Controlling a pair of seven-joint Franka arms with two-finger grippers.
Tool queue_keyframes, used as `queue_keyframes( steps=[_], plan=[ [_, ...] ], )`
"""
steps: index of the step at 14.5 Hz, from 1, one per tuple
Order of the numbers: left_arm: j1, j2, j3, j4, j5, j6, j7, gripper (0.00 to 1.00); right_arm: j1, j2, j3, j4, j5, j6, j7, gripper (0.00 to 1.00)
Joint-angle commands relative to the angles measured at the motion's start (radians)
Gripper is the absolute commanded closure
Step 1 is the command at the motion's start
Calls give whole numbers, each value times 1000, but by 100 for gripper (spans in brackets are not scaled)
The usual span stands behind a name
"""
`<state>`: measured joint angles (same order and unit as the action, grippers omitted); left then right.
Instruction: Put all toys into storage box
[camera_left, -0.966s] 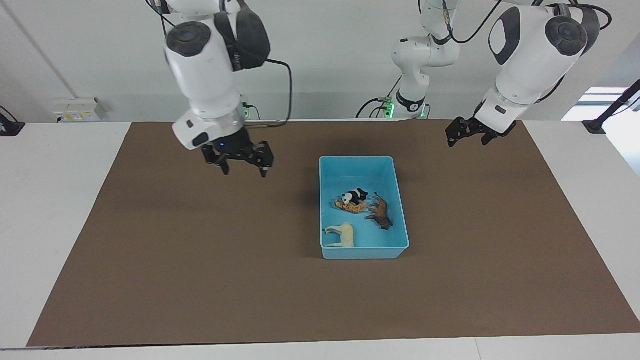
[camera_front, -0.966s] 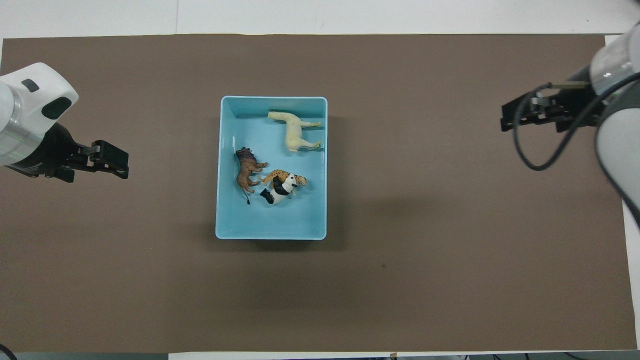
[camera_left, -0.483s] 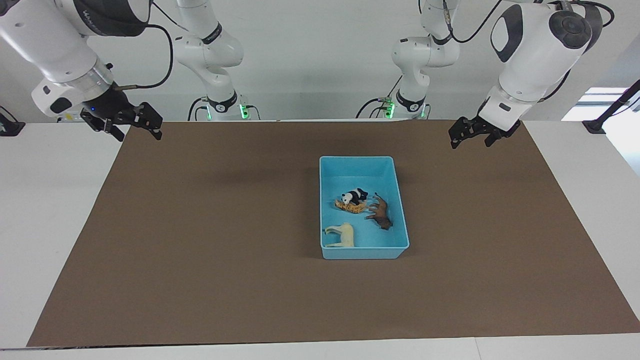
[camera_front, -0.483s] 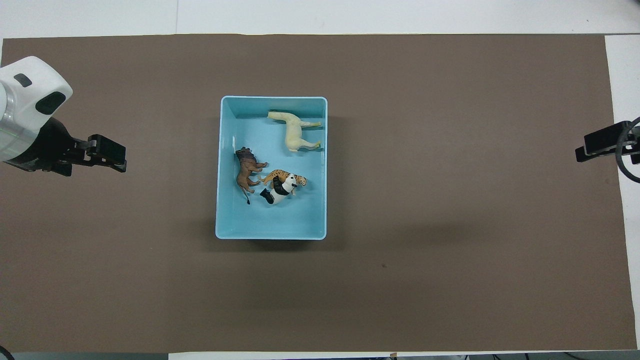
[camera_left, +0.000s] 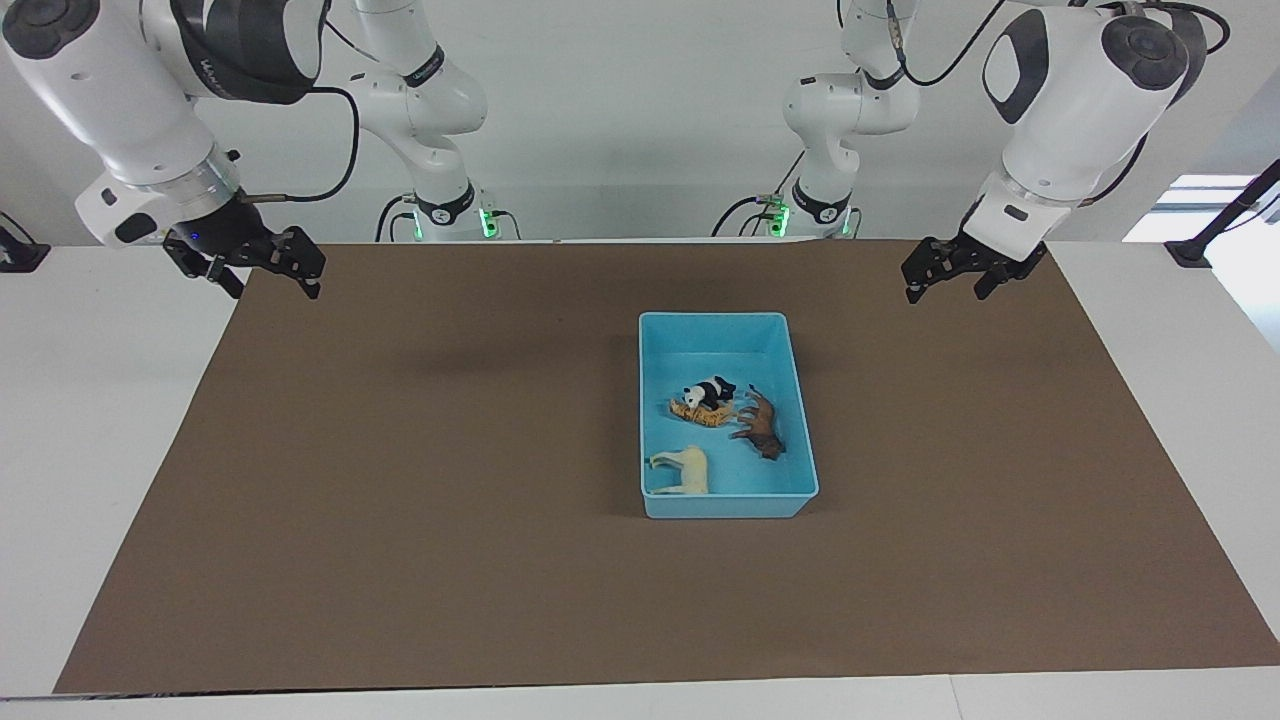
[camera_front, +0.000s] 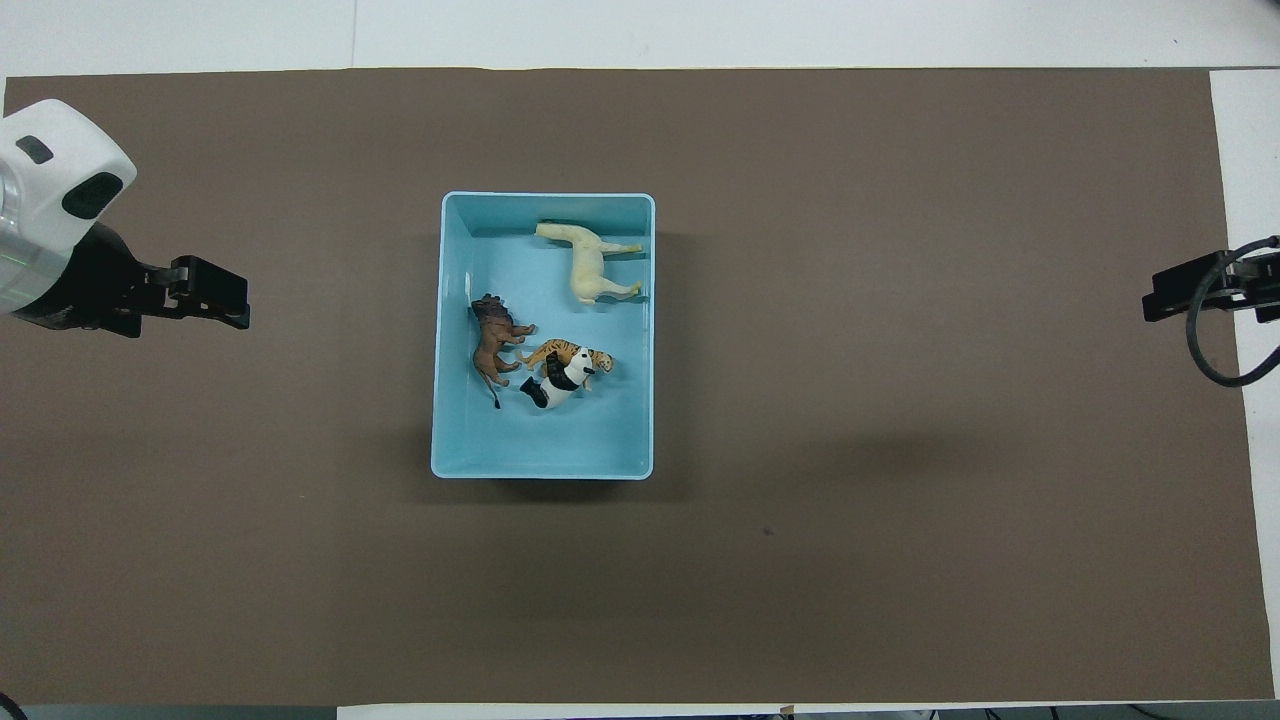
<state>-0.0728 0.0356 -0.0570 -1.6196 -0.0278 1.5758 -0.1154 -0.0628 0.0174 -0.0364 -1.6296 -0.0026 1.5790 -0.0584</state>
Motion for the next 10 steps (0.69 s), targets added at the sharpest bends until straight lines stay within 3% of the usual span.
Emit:
queue_keyframes(
  steps=[1, 10],
  plan=[
    [-2, -16, 3, -17, 6, 24, 2, 0, -5, -37, 12, -46, -17, 26, -9, 0],
    [1, -16, 6, -17, 6, 39, 3, 0, -5, -37, 16, -41, -13, -1, -38, 0]
  ],
)
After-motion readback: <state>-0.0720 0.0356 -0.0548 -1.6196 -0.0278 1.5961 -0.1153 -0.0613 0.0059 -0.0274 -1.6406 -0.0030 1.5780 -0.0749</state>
